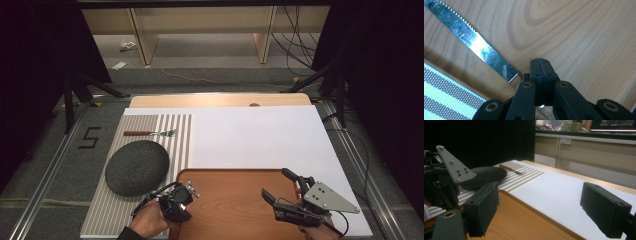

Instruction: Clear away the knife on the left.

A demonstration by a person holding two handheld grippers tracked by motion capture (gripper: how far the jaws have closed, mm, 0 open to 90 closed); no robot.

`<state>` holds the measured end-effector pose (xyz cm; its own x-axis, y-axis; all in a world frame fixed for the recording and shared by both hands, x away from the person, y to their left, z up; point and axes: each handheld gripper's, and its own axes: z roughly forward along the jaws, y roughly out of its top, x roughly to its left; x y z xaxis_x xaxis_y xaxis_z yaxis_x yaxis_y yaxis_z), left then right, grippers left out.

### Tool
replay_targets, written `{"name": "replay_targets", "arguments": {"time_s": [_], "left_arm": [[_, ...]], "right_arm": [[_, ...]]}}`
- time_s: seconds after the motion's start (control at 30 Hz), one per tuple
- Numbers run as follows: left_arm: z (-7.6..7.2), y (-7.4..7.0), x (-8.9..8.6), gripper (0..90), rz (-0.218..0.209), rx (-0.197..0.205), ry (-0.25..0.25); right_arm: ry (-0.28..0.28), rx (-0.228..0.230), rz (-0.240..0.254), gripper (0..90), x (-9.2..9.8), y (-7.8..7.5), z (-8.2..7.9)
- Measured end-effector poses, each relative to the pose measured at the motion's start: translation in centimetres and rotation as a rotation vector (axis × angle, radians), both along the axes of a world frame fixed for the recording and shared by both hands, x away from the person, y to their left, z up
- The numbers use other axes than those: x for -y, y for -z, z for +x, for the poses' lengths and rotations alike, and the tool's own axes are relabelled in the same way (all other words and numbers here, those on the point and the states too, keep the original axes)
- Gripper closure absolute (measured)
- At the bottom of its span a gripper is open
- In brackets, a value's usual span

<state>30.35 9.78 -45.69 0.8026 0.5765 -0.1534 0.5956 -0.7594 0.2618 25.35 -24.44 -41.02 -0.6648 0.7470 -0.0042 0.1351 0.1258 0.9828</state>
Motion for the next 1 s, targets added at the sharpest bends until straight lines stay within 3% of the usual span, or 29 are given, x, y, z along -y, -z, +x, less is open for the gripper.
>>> {"name": "replay_targets", "arguments": {"time_s": [0.5, 0.77, 1.0], "left_arm": [[0.1, 0.0, -0.6, 89.2, 0.019, -0.013, -0.011], [0.2, -0.1, -1.0, 88.6, 0.009, -0.009, -0.019], [0.3, -0.4, -1.2, 77.1, -0.031, -0.013, -0.024]], "right_arm": [[0.001, 0.000, 0.001, 16.5, 0.0, 0.0, 0.0], [0.001, 0.000, 0.001, 16.5, 0.0, 0.0, 0.0], [0.000, 0.001, 0.003, 16.5, 0.0, 0.0, 0.0]]}}
